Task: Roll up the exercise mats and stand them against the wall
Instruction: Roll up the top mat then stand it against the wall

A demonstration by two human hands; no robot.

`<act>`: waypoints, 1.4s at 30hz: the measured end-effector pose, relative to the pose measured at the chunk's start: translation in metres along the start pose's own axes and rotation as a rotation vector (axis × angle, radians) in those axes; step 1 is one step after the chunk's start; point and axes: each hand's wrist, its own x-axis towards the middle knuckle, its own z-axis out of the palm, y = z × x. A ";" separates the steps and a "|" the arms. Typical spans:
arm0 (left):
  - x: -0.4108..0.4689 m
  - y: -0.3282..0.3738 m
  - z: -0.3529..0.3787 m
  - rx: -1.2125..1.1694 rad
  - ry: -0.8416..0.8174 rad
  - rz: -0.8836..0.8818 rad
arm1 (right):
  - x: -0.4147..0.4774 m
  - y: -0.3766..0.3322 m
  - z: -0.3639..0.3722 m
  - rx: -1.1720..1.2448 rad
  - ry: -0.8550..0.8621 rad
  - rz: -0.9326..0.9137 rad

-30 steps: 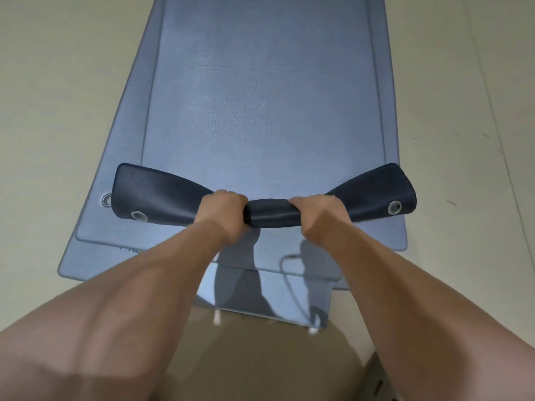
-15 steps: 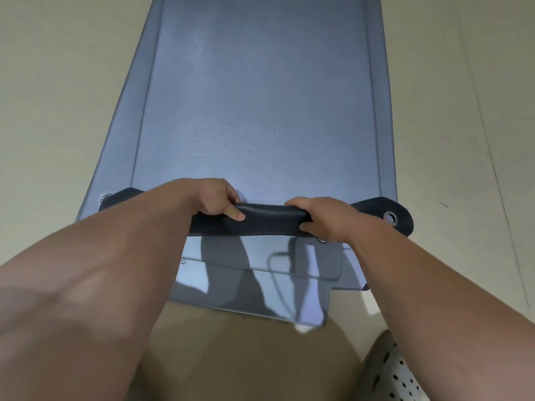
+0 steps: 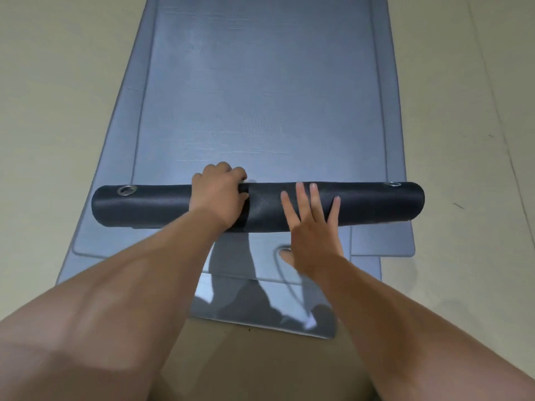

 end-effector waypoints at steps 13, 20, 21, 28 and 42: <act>-0.066 0.002 0.053 0.226 -0.062 0.058 | 0.050 0.018 -0.004 0.058 0.137 -0.037; -0.021 -0.006 0.035 0.212 -0.122 0.095 | 0.035 0.015 -0.007 -0.093 0.054 0.026; -0.018 -0.006 0.032 0.199 -0.133 0.095 | 0.039 0.017 -0.011 -0.099 0.055 0.020; -0.005 -0.004 0.019 0.126 -0.137 0.066 | 0.073 0.028 -0.040 0.046 -0.101 0.034; -0.094 0.006 0.042 0.266 0.063 0.163 | 0.060 0.022 -0.095 0.169 -0.355 -0.149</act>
